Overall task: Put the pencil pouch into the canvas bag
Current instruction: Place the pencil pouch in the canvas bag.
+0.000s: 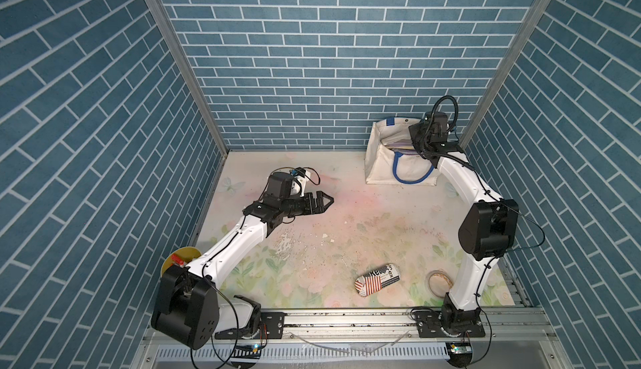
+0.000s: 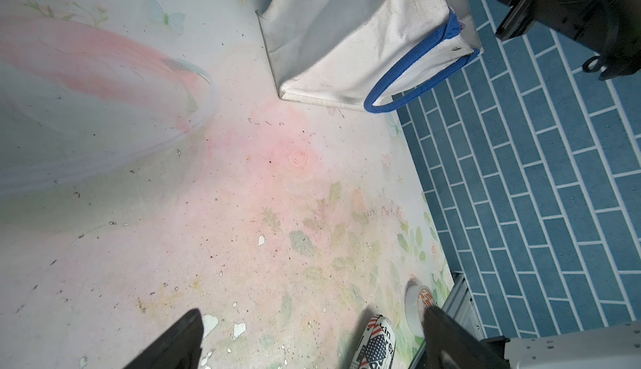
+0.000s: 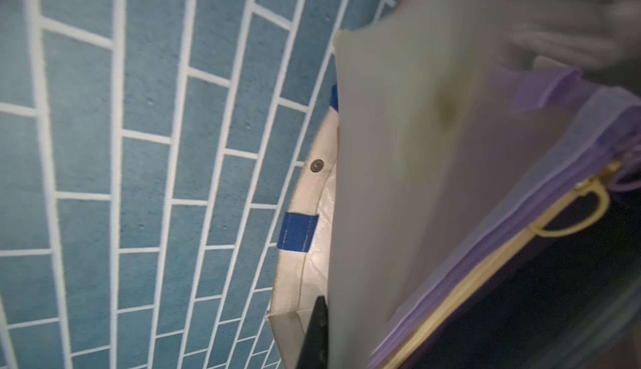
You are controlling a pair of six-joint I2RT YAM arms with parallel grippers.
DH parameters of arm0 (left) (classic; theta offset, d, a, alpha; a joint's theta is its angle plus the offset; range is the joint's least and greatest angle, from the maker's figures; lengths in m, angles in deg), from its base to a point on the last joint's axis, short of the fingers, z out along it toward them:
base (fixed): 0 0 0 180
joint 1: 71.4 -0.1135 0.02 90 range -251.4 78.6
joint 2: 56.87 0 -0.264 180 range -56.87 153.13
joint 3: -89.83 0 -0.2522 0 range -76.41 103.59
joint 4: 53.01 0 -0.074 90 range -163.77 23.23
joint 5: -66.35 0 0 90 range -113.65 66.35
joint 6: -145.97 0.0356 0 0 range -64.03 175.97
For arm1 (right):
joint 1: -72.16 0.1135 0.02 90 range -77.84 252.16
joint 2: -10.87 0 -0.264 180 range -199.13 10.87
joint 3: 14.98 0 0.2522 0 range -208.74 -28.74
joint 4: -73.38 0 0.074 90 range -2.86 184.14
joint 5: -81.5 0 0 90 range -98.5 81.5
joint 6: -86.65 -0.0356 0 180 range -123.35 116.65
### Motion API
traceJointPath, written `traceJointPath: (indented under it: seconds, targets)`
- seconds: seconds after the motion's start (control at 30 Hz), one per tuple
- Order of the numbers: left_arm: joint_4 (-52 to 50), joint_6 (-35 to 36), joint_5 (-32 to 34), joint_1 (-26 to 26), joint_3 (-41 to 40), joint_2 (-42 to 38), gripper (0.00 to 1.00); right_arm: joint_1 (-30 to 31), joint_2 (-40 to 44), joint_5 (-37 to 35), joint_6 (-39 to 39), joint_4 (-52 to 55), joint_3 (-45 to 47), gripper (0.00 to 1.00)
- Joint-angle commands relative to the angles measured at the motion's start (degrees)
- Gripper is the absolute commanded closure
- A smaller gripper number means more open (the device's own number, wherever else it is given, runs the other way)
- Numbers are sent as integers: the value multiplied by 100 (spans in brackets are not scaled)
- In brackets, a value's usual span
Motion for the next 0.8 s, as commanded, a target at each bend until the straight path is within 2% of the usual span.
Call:
traceJointPath:
  seconds: [0.0, 0.13, 0.23, 0.6, 0.77]
  targets:
    - [19, 0, -10, 15, 192, -15, 1, 15, 57, 133, -352, -44, 104, 100]
    - [34, 18, -22, 33, 236, 41, 1, -17, -42, 259, -405, 120, -41, 99]
    - [30, 44, -21, 32, 250, 50, 1, -27, -36, 288, -354, 156, -79, 86]
    - [100, 22, 41, 66, 126, 3, 1, -104, 60, 249, 208, 643, -474, 50]
    - [75, 61, 41, 71, 183, 55, 1, -105, 196, 168, 646, 1030, -693, 25]
